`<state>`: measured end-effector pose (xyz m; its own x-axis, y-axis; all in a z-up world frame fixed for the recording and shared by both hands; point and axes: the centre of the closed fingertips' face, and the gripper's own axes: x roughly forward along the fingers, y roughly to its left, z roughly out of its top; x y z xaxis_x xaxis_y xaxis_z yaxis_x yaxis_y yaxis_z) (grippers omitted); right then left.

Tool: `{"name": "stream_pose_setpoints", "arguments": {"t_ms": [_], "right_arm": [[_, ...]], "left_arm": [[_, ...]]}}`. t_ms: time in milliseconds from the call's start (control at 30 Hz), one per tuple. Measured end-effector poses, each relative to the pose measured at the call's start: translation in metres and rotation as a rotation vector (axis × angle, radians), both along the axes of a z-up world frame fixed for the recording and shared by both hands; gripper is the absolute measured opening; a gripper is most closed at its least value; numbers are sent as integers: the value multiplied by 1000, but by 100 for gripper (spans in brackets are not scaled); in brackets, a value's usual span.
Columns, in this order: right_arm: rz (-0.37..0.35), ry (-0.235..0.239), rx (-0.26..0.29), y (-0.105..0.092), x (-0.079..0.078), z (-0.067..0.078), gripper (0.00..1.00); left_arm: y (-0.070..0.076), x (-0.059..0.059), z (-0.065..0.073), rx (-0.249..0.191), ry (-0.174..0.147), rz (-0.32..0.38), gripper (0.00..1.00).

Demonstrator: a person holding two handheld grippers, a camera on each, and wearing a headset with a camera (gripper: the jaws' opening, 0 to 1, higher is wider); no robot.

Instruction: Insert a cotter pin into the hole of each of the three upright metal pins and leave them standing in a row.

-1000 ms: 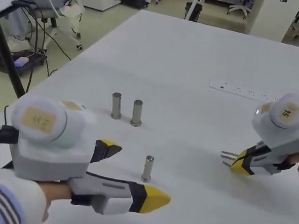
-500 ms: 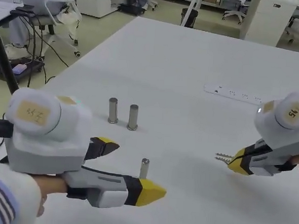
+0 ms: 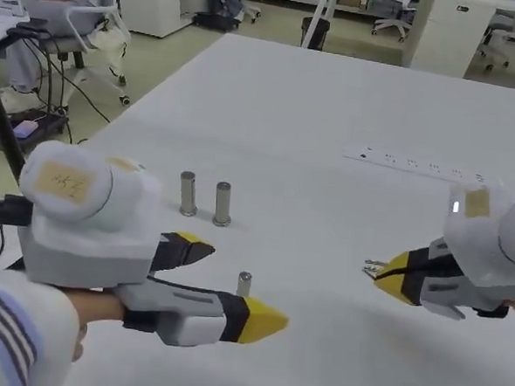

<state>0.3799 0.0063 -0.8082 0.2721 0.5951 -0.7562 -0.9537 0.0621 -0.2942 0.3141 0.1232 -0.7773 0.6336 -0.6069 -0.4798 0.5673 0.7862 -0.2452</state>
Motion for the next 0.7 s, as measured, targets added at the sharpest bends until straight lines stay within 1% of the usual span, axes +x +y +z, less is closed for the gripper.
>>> {"name": "stream_pose_setpoints", "arguments": {"t_ms": [67, 200, 267, 300, 367, 433, 500, 567, 600, 700], "right_arm": [[7, -20, 16, 3, -4, 4, 1], [18, -52, 52, 9, -13, 15, 2], [13, -73, 68, 10, -15, 20, 2], [15, -80, 71, 10, -17, 22, 2], [23, -109, 78, 10, -21, 28, 2], [31, -121, 88, 10, -24, 33, 2], [38, -132, 105, 11, -30, 38, 2], [45, -143, 110, 11, -34, 41, 2], [51, -155, 112, 12, -36, 43, 2], [61, -163, 124, 13, -44, 47, 2]], "left_arm": [[-1, 1, 1, -3, 0, -3, 70], [-4, 4, 5, -22, 5, -4, 67], [-8, 6, 8, -38, 9, -3, 64], [-9, 7, 10, -46, 7, 1, 64], [-12, 11, 14, -67, 3, 2, 63], [-17, 12, 16, -81, 5, -8, 62], [-24, 13, 18, -88, 15, -21, 60], [-29, 13, 19, -94, 23, -37, 56], [-35, 12, 19, -111, 44, -52, 54], [-47, 10, 21, -134, 56, -85, 44]]}}
